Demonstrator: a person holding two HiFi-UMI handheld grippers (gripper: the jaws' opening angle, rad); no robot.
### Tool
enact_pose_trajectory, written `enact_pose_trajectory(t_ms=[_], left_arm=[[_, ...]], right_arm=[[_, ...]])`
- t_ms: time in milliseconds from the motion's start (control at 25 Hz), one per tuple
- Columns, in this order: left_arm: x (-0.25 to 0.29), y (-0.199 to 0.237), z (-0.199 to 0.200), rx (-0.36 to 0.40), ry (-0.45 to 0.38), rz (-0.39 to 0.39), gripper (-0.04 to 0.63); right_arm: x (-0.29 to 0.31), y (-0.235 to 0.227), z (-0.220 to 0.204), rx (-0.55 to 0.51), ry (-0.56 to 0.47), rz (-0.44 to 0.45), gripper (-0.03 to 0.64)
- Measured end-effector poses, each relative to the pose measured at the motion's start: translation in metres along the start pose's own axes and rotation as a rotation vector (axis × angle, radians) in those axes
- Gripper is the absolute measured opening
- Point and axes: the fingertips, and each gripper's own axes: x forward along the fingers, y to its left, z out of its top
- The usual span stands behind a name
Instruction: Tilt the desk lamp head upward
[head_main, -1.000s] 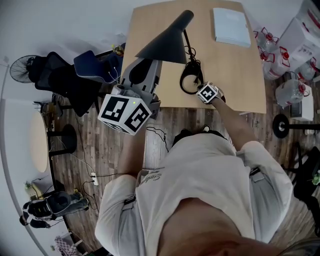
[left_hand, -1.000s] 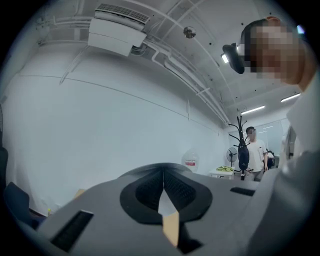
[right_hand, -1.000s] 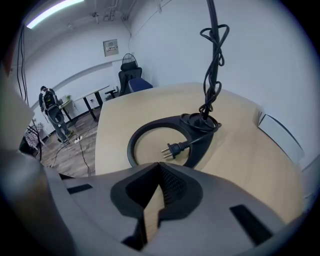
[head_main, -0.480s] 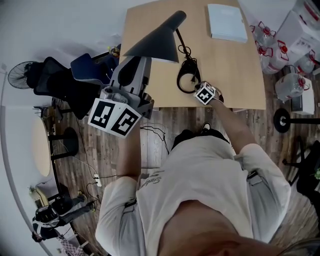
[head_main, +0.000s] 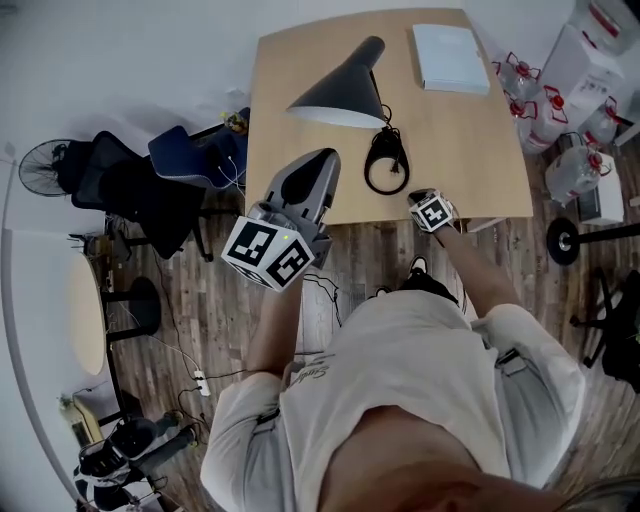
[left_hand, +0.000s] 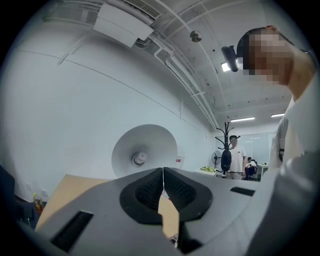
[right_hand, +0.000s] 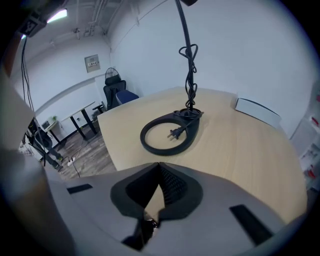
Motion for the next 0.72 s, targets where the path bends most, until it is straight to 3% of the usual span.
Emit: enact_pose_trajectory(t_ms=[160, 280, 440, 720], left_arm=[[-0.028, 0.001, -0.032, -0.05, 0.021, 0.0, 0.016], [-0.046, -0.004, -0.053, -0.062, 0.04, -0.014, 0.016], [-0.062, -0.013, -0.082, -0.087, 0.072, -0.033, 0.015], [-0.076, -0.027, -0.138, -0.164, 0.145, -0.066, 0.015]], right_arm=[[-0.037, 0.031, -0.006, 0.048, -0.077, 0.006, -0.006], [-0.073, 0.059, 0.003, 0.023, -0.138, 0.024, -0.006], [-0.126, 0.097, 0.026, 0.073, -0.272, 0.034, -0.006], [-0.219, 0.125, 0.067, 0.021, -0.429, -0.09, -0.006]])
